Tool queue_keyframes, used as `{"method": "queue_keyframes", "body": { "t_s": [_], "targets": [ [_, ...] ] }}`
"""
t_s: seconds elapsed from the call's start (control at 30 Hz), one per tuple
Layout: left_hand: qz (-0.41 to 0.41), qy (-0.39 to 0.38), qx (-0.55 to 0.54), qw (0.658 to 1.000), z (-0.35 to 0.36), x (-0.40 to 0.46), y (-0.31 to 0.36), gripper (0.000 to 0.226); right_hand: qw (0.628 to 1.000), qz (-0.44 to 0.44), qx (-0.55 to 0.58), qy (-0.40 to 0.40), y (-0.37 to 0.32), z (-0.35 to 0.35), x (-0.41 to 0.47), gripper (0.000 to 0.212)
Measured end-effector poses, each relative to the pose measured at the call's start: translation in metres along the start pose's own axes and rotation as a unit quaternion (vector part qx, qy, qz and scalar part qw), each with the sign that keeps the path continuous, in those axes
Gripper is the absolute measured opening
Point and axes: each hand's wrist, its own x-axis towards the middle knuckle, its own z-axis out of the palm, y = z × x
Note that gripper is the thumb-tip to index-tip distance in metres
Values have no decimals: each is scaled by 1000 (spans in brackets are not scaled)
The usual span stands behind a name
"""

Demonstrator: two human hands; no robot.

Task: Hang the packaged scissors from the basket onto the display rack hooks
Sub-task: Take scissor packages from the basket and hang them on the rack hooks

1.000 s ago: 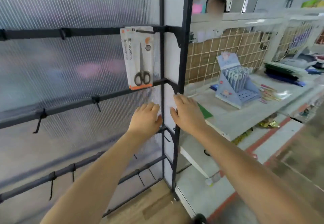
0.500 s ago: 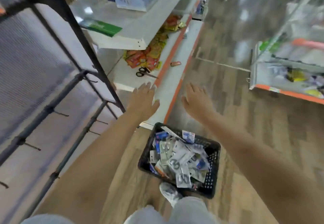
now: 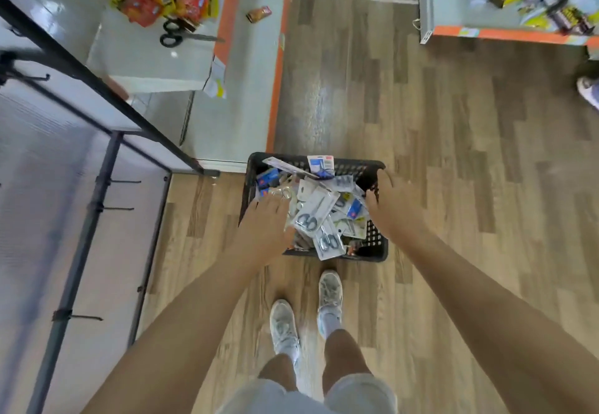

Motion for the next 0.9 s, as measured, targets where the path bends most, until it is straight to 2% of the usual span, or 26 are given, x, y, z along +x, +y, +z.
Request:
{"method": "queue_keyframes", "body": {
  "t_s": [0.2,0.37,0.53,0.73,0.9],
  "targets": [
    [-50,-9,-102,994,60,49,-1,35,999,-16,7,-40,36,76,22,51],
    [-118,-25,-180,976,115,97,2,32,997,-32,4,-73,60,134,52,48],
    [-153,-79,-233,957,175,134,-1,32,988,-30,26,-150,61,205,78,44],
    [-185,-128,-256,940,254,181,-19,31,965,81,142,-206,53,295,99,39],
    [-227,-140,-270,925,303,217,-35,42,938,167,205,-224,57,359,121,21]
  ]
}}
